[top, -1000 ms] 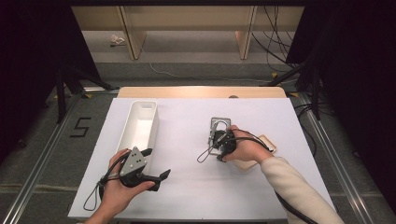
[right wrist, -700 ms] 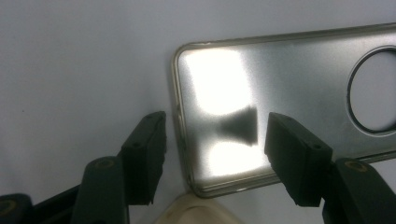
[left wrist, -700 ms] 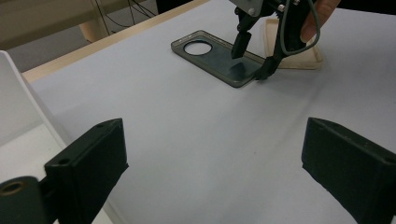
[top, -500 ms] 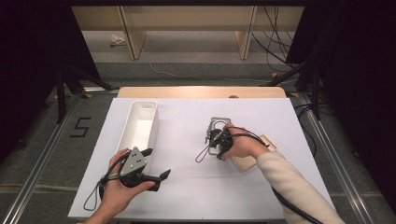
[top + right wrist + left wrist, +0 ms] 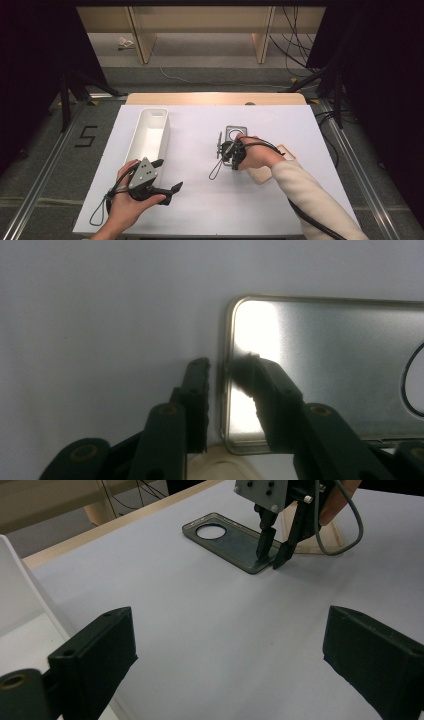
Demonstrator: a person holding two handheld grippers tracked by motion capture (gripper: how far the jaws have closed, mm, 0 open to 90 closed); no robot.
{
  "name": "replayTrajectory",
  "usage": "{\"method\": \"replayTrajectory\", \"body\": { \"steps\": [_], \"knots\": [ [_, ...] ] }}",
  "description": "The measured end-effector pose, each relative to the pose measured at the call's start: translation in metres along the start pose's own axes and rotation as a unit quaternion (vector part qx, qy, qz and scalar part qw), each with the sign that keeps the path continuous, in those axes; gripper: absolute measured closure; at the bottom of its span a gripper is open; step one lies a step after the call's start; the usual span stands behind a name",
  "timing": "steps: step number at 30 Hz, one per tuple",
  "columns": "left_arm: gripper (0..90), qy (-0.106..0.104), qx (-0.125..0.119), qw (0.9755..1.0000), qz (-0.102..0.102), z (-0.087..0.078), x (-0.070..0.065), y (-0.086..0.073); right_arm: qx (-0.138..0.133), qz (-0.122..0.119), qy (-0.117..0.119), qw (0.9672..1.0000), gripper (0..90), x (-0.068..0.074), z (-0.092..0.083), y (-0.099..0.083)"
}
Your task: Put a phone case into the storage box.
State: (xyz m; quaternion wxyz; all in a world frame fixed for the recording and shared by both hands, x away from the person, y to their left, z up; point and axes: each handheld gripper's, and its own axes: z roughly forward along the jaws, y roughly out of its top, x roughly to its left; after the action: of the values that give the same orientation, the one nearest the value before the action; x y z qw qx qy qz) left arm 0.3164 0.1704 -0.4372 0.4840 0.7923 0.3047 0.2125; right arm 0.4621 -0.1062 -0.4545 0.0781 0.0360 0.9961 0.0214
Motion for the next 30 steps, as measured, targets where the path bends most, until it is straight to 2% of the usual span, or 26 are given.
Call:
{"method": "replayTrajectory", "body": {
  "steps": [2,4,12,18,30],
  "knots": [
    [6.3,0.000,-0.001,1.0000,0.000,-0.0001,-0.0001,0.0002,0.001,0.002,0.003,1.0000,71.4,0.0005,-0.0002,-0.0002],
    [6.3,0.000,-0.001,1.0000,0.000,-0.0002,-0.0001,0.0001,-0.001,-0.007,0.004,1.0000,74.2,0.0005,-0.0002,-0.0004],
    [6.4,0.000,0.000,1.0000,0.000,0.0000,0.0000,-0.0001,0.001,-0.002,0.007,1.0000,78.0,0.0008,-0.0006,-0.0004],
    [6.5,0.000,0.000,1.0000,0.001,0.0000,-0.0004,0.0000,0.003,0.005,0.000,1.0000,82.3,0.0007,-0.0007,-0.0001],
    [6.5,0.000,0.000,1.0000,0.001,0.0000,-0.0004,-0.0001,0.004,-0.001,-0.002,1.0000,87.4,0.0021,-0.0008,0.0007]
  ]
}}
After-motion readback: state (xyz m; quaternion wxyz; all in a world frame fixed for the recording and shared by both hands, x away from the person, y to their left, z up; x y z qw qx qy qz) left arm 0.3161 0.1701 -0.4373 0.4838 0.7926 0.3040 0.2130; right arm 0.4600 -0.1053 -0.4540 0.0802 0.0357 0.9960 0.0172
